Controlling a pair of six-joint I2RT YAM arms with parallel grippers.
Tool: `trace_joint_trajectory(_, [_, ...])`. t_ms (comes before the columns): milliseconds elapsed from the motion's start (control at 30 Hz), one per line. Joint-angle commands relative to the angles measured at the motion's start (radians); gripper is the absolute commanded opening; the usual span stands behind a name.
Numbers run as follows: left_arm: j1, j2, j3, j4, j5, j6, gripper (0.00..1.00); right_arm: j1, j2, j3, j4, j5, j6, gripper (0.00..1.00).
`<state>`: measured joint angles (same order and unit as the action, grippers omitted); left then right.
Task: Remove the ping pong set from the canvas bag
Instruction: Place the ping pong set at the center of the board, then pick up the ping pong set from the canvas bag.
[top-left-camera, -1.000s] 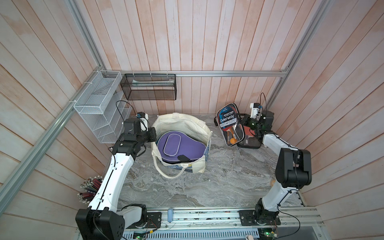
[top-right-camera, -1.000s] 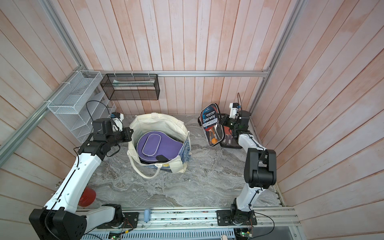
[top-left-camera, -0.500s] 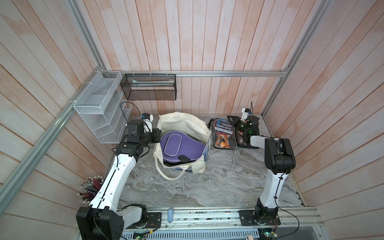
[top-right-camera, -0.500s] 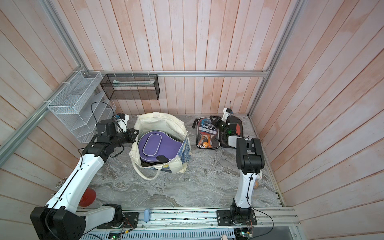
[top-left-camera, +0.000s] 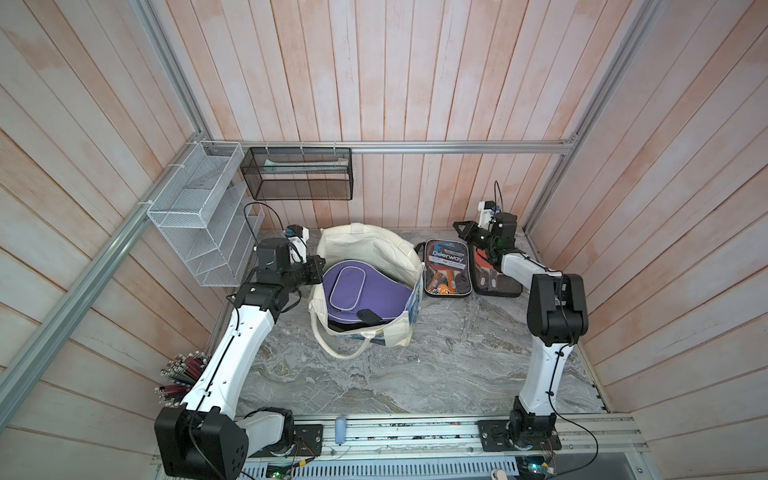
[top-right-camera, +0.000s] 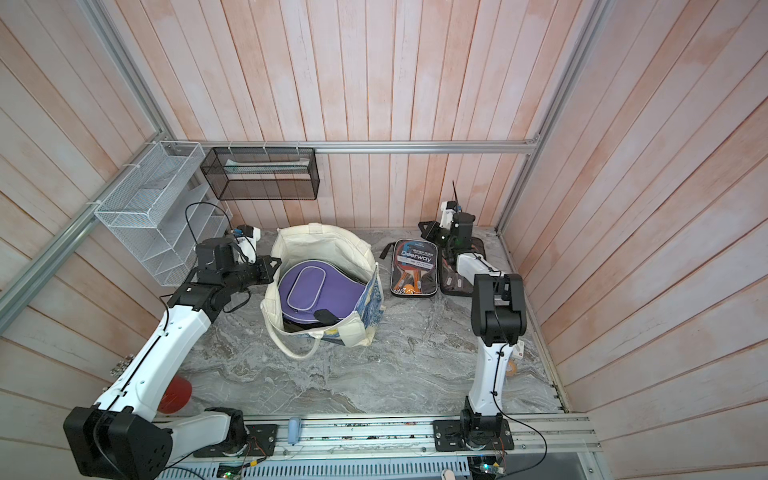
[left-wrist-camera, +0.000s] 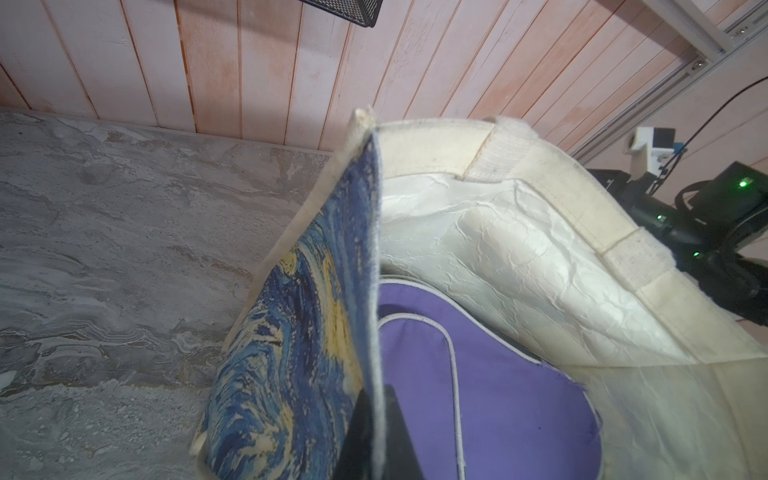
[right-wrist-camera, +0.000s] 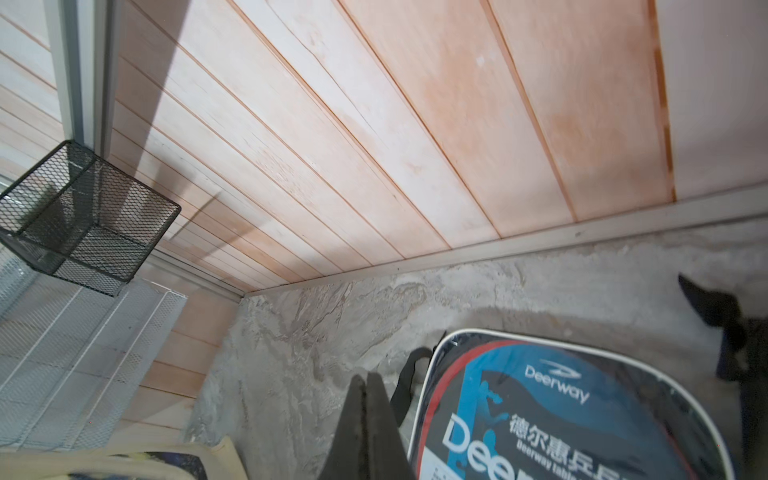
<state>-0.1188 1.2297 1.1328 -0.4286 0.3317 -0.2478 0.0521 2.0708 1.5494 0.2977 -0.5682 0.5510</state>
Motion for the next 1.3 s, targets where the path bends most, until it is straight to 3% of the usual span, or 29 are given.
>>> trace_joint_trajectory(0, [-0.016, -0.015, 0.024, 0.161, 0.063, 0.019, 0.0, 0.003, -0.096, 0.09, -0.312, -0.017, -0.262, 0.31])
trace_joint_trajectory(33, [-0.015, -0.016, 0.028, 0.159, 0.063, 0.024, 0.0, 0.003, -0.123, 0.111, -0.367, -0.01, -0.31, 0.48])
trace_joint_trajectory(100, [-0.016, -0.015, 0.028, 0.158, 0.073, 0.032, 0.0, 0.007, -0.188, 0.132, -0.446, -0.003, -0.39, 0.68])
trace_joint_trajectory(233, [-0.015, -0.02, 0.022, 0.148, 0.102, 0.052, 0.0, 0.049, -0.333, 0.149, -0.561, -0.018, -0.546, 0.96])
trace_joint_trajectory(267, [-0.016, -0.023, 0.018, 0.141, 0.105, 0.056, 0.0, 0.069, -0.356, 0.164, -0.595, -0.027, -0.582, 0.99])
trace_joint_trajectory(500, [-0.015, -0.096, -0.03, 0.103, 0.098, 0.09, 0.0, 0.307, -0.392, 0.32, -0.858, -0.148, -0.804, 0.99])
trace_joint_trajectory(700, [-0.015, -0.164, -0.056, 0.073, 0.089, 0.102, 0.0, 0.529, -0.231, 0.476, -1.066, -0.056, -0.901, 1.0])
trace_joint_trajectory(1033, [-0.014, -0.214, -0.126, 0.083, 0.081, 0.09, 0.0, 0.624, 0.133, 0.823, -1.284, 0.027, -0.939, 1.0])
trace_joint_trajectory(1267, [-0.014, -0.199, -0.14, 0.109, 0.097, 0.082, 0.0, 0.642, 0.216, 0.834, -1.298, 0.048, -0.93, 1.0])
